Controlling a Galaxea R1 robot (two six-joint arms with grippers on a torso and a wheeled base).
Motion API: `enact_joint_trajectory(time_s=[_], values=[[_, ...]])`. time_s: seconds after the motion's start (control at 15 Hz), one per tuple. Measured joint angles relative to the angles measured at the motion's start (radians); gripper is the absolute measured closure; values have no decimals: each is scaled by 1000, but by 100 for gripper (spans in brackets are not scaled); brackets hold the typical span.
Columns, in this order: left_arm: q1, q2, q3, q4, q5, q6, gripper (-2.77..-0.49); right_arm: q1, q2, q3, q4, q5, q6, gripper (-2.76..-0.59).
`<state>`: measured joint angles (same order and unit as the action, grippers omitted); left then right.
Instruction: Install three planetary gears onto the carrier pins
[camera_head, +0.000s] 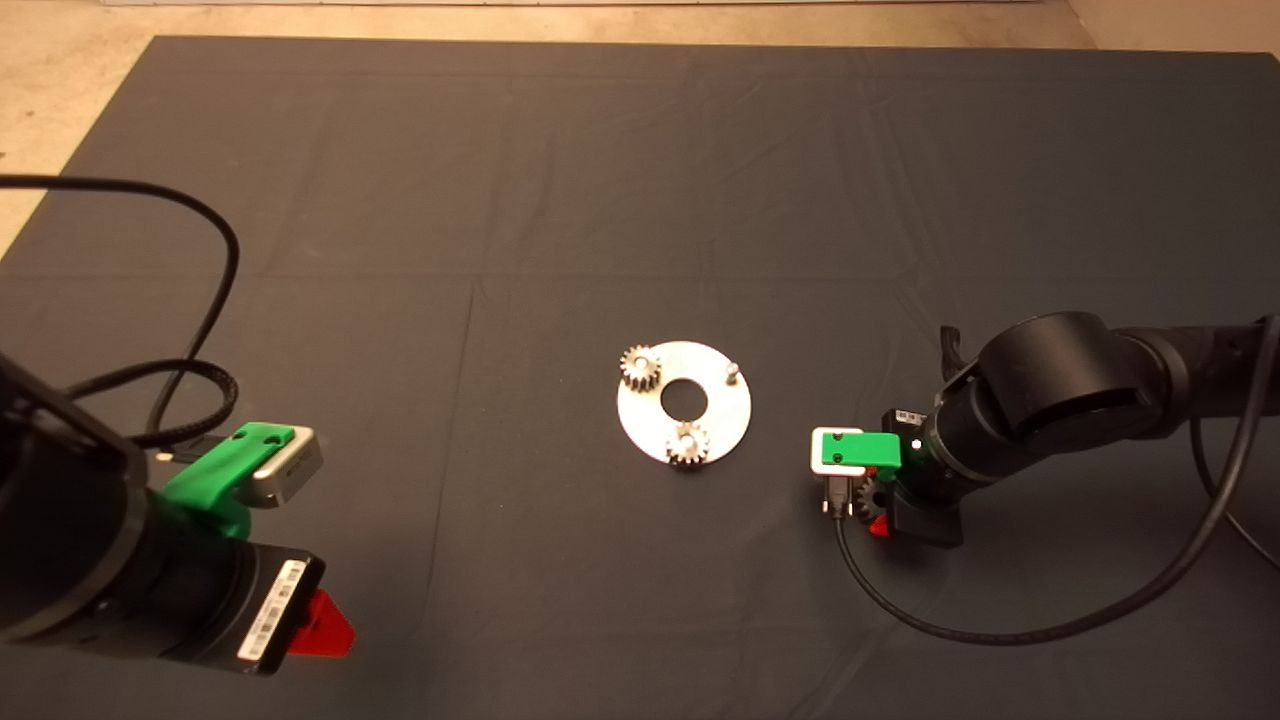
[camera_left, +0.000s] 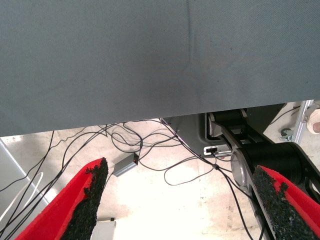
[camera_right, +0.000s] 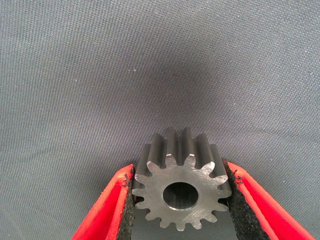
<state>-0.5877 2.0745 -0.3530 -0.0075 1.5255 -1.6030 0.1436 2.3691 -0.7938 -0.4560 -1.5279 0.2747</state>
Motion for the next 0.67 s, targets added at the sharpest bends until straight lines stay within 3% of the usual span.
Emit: enact_joint_trajectory(time_s=[0.47,0.67], values=[[0,0,0,0,0,0,-207,0,0,0,0,0,12,-111],[0,-33,0,0,0,-2,-207,1,0,1,0,-1,42,-111]])
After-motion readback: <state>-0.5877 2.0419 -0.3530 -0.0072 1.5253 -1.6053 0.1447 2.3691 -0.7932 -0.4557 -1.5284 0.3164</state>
